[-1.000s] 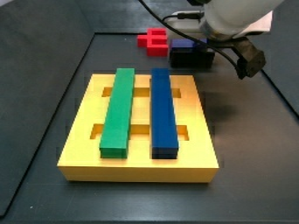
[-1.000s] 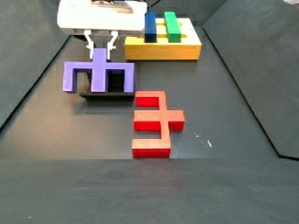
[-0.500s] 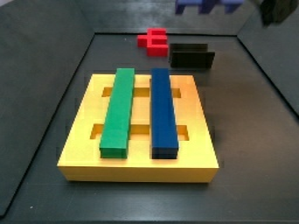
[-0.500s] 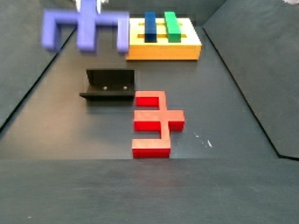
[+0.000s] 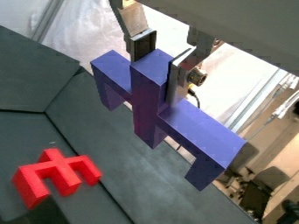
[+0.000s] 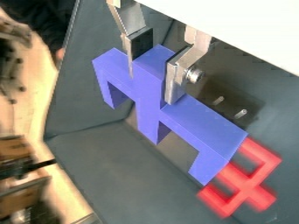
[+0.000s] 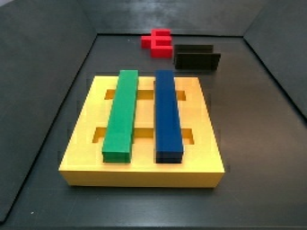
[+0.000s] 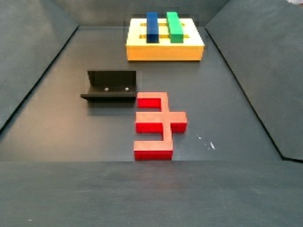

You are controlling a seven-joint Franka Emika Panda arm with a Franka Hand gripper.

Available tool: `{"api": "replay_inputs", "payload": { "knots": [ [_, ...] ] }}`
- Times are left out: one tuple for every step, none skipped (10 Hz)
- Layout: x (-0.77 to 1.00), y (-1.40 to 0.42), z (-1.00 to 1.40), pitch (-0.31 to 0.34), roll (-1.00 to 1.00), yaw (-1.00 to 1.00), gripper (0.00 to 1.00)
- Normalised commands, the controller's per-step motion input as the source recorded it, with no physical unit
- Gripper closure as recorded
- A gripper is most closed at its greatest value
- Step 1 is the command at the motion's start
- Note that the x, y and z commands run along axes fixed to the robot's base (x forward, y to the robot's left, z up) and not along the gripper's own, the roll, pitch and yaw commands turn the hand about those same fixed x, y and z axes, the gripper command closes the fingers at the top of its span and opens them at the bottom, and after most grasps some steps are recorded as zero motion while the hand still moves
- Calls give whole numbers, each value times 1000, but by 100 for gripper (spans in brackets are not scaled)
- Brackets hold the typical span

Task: Pick up the purple object. Move up. Place the purple object on the fixture. Regrasp the purple object. Move to above the board. Insert the purple object.
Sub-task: Move to above the board.

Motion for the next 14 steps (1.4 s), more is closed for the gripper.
{"api": "replay_inputs", "payload": {
  "knots": [
    [-1073,-1400,263,123,-1000,-50,100],
    [-1143,-1400,291,102,-1000,-41,100],
    [-1181,-1400,256,101,-1000,-28,100],
    [-1165,-1400,270,104,-1000,-24,100],
    [-1215,-1400,280,100,-1000,-12,100],
    [-634,-702,130,98,-1000,-5,100],
    [-311,-283,47,88,-1000,1,100],
    [-134,-88,-2,98,-1000,2,100],
    [-78,-17,13,73,-1000,8,100],
    [-69,13,-2,42,-1000,15,100],
    [-65,39,3,6,-752,9,100],
    [-66,28,0,-19,-529,9,100],
    [-54,22,-5,-31,-357,0,100],
    [-41,16,2,-31,-239,0,100]
  ]
}}
